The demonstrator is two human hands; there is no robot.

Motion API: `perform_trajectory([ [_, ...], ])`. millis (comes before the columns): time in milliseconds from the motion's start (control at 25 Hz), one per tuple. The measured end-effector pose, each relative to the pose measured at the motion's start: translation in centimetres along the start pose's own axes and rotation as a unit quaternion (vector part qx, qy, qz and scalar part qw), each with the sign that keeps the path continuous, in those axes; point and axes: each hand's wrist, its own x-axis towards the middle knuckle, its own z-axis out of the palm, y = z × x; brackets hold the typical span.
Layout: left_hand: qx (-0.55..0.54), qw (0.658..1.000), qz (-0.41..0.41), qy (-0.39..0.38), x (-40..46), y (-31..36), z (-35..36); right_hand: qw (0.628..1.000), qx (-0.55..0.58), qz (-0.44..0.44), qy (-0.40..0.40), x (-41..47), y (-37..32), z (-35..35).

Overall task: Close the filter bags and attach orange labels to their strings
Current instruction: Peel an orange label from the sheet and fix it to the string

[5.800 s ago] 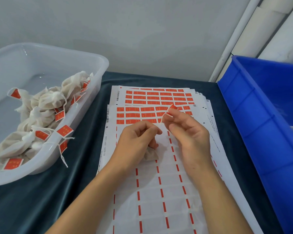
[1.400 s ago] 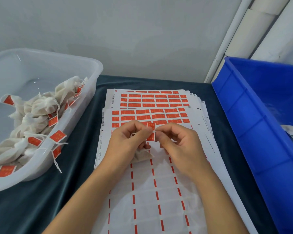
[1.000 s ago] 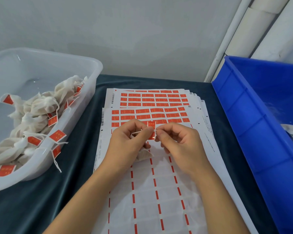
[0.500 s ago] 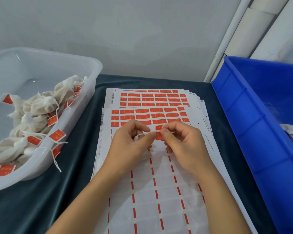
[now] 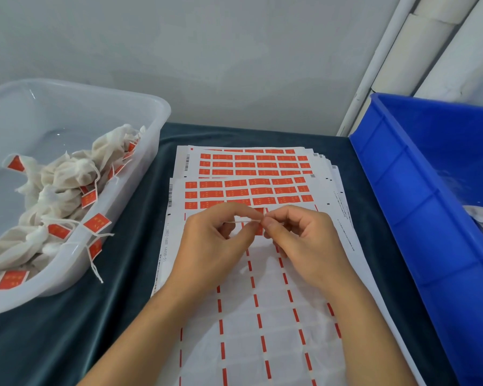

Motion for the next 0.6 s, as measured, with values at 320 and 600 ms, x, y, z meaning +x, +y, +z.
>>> perform_trajectory([
  [320, 0.046, 0.999, -0.018, 0.020, 0.2, -0.5, 0.2, 0.998, -0.042, -0.013, 0.046, 0.0, 0.2, -0.2],
  [600, 0.049, 0.998, -0.033, 0.021, 0.5, -1.5, 0.2, 0.997, -0.060, -0.017, 0.037, 0.2, 0.3, 0.3],
])
